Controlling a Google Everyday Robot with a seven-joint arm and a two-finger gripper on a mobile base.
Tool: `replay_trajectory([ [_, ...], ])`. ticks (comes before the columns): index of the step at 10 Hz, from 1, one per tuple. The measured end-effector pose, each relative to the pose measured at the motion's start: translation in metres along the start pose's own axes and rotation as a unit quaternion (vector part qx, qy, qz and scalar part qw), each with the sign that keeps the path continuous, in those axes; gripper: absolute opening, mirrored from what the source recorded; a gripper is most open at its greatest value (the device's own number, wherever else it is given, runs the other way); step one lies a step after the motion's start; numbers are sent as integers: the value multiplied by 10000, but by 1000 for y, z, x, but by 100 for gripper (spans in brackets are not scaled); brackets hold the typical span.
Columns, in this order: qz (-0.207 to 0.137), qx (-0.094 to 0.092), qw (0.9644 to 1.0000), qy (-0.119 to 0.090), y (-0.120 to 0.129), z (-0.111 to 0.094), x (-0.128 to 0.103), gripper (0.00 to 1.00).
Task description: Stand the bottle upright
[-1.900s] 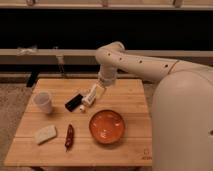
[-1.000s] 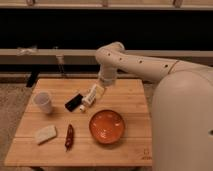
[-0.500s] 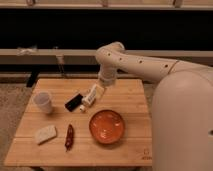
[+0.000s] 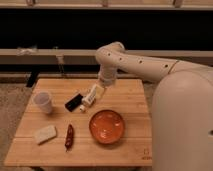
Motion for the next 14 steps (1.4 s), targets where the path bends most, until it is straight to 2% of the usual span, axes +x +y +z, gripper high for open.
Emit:
replay_trajectory([
  [9,-16,10,10000,-1,0,0,-1,80],
  [10,-156,174,9997,9,-3,-3,-4,80],
  [12,-611,538,9967,5,6,-4,-31,80],
  [13,-821,712,9941,19,11,-4,-46,80],
  [14,-1199,1045,9873,48,19,-3,-75,80],
])
